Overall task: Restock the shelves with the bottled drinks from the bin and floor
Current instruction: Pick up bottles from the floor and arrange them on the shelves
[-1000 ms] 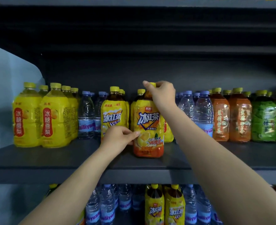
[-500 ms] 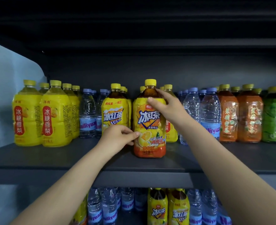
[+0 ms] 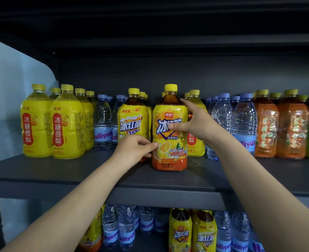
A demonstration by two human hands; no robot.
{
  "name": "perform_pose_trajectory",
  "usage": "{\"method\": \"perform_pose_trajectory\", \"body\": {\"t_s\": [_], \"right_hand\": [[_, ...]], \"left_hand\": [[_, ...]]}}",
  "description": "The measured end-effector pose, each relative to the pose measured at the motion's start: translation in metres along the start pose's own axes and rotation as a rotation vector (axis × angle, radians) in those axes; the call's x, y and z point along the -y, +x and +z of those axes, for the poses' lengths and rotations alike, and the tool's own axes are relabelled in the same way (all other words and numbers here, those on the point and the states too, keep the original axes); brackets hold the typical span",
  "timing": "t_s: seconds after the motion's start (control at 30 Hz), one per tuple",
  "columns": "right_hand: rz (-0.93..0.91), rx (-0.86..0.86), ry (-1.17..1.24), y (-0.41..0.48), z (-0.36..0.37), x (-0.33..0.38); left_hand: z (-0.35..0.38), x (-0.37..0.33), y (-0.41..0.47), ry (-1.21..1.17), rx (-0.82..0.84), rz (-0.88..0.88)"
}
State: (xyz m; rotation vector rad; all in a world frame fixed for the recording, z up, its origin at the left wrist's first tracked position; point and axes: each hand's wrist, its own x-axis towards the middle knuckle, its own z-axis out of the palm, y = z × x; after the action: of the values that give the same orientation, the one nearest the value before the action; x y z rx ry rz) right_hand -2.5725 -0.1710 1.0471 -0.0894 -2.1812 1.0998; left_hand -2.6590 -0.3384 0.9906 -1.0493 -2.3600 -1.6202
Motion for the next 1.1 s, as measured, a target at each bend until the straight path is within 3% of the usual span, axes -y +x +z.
{"method": "perform_pose_trajectory", "body": {"t_s": [0.57,1.1], "right_hand": [[-0.023,-0.104,-0.321,0.035,0.026,-0.020],[0.074,-0.148,-0.300,0.014,0.039,-0.014]], "left_hand": [[0.001,0.017,0.026,0.053,-0.033,0.030],[-0.006,0.019,0.019,0.025,-0.020,0.050]]}}
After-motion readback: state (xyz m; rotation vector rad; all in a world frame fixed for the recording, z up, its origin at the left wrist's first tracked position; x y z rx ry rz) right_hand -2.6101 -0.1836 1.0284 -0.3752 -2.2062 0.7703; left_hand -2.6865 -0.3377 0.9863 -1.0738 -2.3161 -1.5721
